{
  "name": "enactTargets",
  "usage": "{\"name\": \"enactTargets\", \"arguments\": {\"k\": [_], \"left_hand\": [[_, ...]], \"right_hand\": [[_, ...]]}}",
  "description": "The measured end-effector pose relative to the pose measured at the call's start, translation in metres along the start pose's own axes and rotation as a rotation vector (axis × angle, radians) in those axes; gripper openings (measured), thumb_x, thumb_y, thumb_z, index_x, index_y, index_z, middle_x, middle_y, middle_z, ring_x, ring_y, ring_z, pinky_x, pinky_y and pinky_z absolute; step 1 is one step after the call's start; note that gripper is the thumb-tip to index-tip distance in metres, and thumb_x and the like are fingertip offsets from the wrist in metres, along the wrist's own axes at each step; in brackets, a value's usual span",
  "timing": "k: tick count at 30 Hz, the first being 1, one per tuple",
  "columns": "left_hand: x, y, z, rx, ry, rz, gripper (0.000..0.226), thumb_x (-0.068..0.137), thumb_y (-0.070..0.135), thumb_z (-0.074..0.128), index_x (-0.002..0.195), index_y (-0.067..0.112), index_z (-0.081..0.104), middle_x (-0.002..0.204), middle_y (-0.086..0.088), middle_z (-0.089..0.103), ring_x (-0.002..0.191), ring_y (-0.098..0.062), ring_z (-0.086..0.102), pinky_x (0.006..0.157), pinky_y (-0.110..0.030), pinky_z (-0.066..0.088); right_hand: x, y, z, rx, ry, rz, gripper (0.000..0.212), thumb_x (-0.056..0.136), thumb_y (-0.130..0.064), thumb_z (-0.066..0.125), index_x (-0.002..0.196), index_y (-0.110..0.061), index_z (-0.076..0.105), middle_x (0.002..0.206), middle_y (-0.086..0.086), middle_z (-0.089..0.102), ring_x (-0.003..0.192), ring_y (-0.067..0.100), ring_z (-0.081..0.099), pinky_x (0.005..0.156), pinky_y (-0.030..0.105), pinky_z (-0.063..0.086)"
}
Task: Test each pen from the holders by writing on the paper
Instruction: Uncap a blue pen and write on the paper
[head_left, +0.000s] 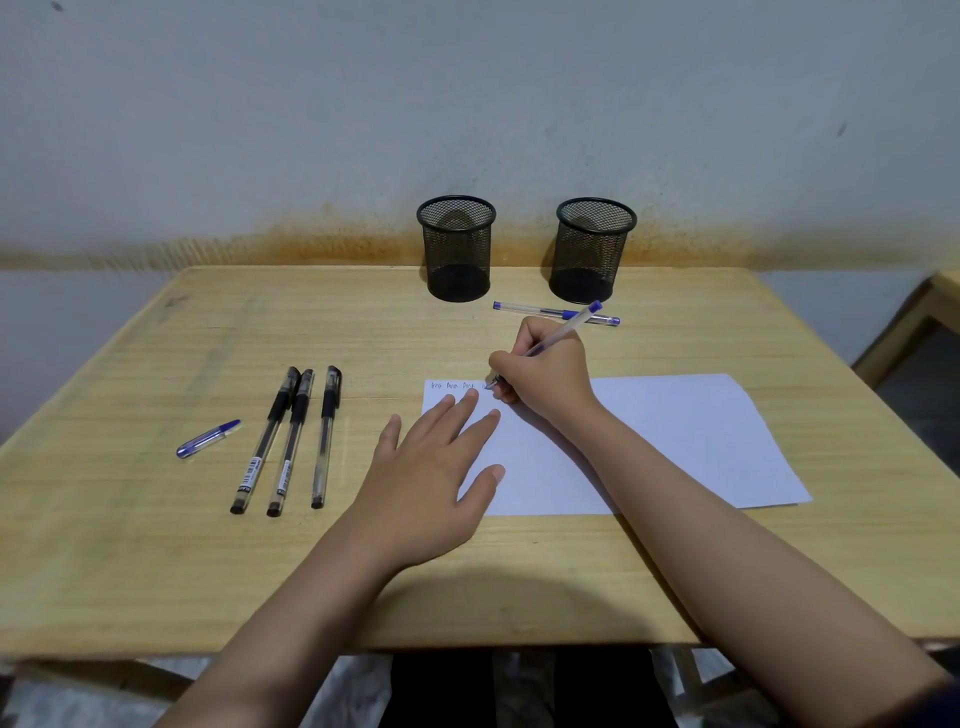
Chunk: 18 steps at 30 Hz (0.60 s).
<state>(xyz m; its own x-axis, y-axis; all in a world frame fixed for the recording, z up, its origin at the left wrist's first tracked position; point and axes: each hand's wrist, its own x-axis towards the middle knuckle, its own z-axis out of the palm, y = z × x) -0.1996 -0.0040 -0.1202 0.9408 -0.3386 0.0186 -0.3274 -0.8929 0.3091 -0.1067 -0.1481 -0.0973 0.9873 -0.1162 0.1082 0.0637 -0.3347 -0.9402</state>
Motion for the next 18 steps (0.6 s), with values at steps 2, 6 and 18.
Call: {"name": "enactTargets", "arguments": {"k": [2, 6, 18], "left_hand": [[-0.0001, -0.0003, 0.0000, 0.004, 0.000, -0.002, 0.062, 0.086, 0.059, 0.010, 0.146, 0.042, 0.007, 0.157, 0.018, -0.006, 0.143, -0.003, -0.010, 0.114, -0.044, -0.007], [0.0002, -0.0007, 0.0011, 0.004, 0.009, 0.001, 0.066, 0.082, 0.061, 0.007, 0.146, 0.042, 0.008, 0.157, 0.018, -0.005, 0.143, -0.003, -0.009, 0.114, -0.045, -0.006], [-0.0003, 0.0015, -0.0010, -0.017, 0.014, -0.001, 0.072, 0.077, 0.063, 0.004, 0.146, 0.041, 0.011, 0.157, 0.018, -0.003, 0.144, -0.003, -0.008, 0.115, -0.046, -0.004]], "right_hand": [[-0.0003, -0.0001, 0.0006, 0.009, 0.009, -0.003, 0.026, 0.080, -0.003, 0.067, 0.063, -0.010, 0.048, 0.069, 0.023, 0.066, 0.053, 0.022, 0.068, 0.050, 0.025, 0.056], [-0.0011, 0.0000, 0.0000, 0.014, 0.019, -0.008, 0.027, 0.079, -0.002, 0.066, 0.062, -0.010, 0.047, 0.064, 0.021, 0.063, 0.055, 0.025, 0.068, 0.050, 0.026, 0.056], [-0.0042, -0.0012, -0.0008, -0.027, 0.038, -0.059, 0.032, 0.078, 0.000, 0.065, 0.059, -0.011, 0.043, 0.058, 0.011, 0.052, 0.050, 0.020, 0.063, 0.041, 0.017, 0.049]]}}
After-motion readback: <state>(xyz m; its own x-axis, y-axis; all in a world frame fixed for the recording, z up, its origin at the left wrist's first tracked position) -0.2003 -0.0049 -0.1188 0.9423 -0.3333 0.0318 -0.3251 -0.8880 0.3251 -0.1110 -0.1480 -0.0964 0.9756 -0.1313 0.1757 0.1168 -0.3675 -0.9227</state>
